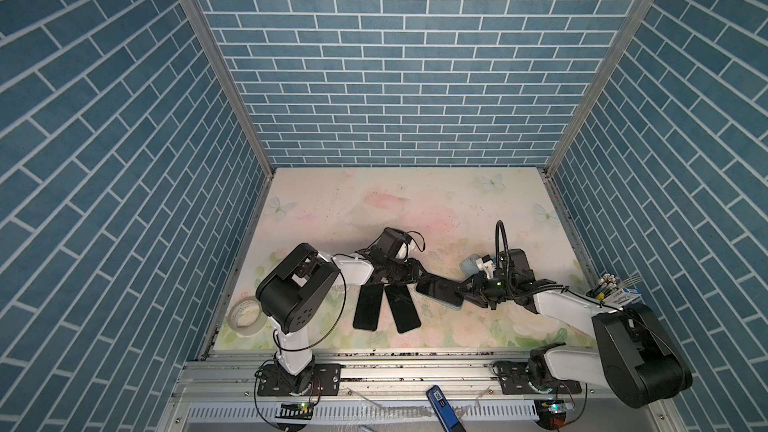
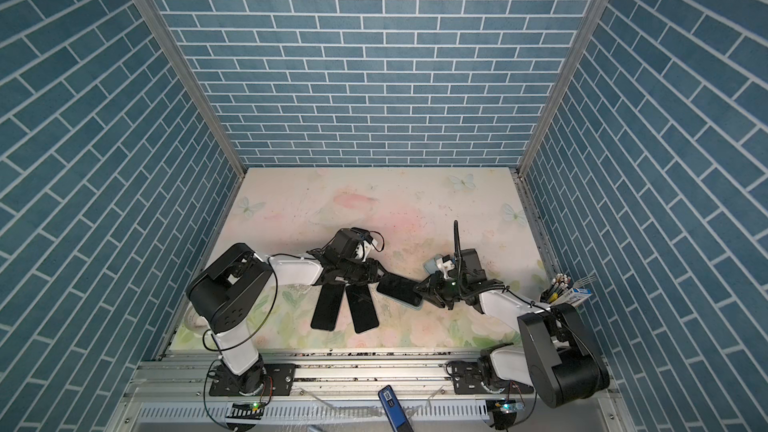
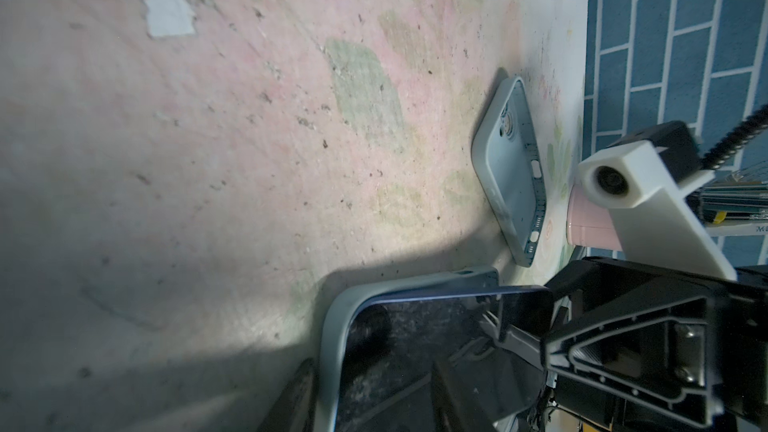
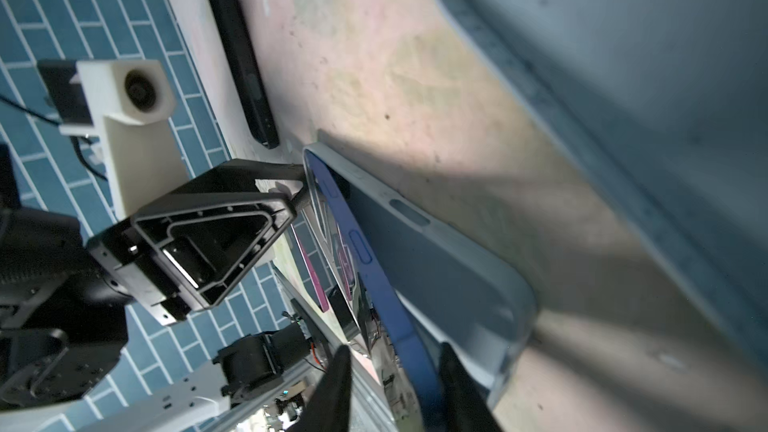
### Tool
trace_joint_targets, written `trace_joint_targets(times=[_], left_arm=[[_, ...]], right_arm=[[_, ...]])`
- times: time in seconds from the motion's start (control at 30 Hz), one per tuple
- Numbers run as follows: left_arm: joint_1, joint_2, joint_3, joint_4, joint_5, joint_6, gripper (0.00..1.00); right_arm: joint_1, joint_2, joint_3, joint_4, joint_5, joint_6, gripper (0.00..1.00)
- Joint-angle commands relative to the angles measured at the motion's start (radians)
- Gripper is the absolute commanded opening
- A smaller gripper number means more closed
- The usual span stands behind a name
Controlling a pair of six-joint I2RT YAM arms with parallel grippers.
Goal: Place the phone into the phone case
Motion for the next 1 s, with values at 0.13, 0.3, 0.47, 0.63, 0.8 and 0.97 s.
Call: trace_joint_targets(times=[0.13, 0.3, 0.47, 0.63, 0.8, 0.97], left_arm=[[-0.004, 0.000, -0.004, -0.013, 0.006, 0.011, 0.46], [-0.017, -0.051, -0.021, -0.056, -0.072, 0.028, 0.45], [-0.072, -0.065, 0.042, -0.216, -0.203, 0.081, 0.45], [-0.138, -0.020, 0.146, -0.366, -0.302, 0.127, 0.41], [-0.159, -0.013, 0.174, -0.433, -0.360, 0.126, 0.38], [-0.165, -0.005, 0.193, -0.501, -0.410, 0.105, 0.37]], right_arm=[[-0.005, -0.065, 0.059, -0.179, 0.049, -0.093, 0.53], [-0.005, -0.113, 0.096, -0.322, 0.112, -0.163, 0.52], [-0.006, -0.168, 0.090, -0.380, 0.137, -0.175, 0.44], [-0.005, -0.187, 0.078, -0.400, 0.148, -0.178, 0.36], [-0.003, -0.196, 0.056, -0.401, 0.148, -0.175, 0.32], [-0.003, -0.209, 0.050, -0.412, 0.151, -0.178, 0.32]])
